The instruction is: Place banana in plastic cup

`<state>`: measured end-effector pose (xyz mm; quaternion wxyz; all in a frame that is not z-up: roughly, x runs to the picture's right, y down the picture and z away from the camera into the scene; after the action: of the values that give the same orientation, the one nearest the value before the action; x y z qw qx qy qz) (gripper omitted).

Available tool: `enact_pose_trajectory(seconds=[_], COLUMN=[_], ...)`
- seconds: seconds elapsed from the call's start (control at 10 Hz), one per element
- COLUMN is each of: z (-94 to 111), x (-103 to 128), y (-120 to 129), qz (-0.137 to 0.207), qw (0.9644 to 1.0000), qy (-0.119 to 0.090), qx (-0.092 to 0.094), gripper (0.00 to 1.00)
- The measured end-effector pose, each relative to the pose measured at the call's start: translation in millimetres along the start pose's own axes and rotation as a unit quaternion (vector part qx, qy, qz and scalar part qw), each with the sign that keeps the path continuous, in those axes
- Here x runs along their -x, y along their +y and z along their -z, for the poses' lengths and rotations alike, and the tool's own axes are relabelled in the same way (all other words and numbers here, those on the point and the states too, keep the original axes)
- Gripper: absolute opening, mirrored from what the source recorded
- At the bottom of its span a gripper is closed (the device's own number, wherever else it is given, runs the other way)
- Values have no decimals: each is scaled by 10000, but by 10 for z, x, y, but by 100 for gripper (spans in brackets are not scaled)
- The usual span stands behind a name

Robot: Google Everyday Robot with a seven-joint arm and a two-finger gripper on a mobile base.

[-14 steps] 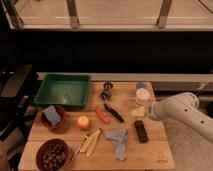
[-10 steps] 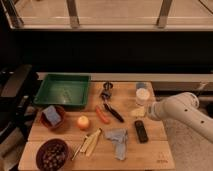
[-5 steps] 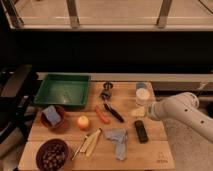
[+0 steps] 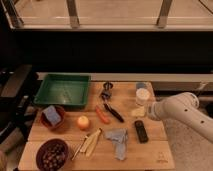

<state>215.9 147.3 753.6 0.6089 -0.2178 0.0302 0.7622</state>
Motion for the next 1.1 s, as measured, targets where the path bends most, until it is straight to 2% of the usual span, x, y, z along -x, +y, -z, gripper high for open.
enact_pose_trajectory(seconds=[0.7,0.9,1.1], z=[13,10,-37], x=[28,115,53], y=[-14,-59,58], qz=[-33,-305,-298], qw=[10000,9993,9990], qy=[-23,22,136], qx=[18,193,318], gripper=[80,80,80])
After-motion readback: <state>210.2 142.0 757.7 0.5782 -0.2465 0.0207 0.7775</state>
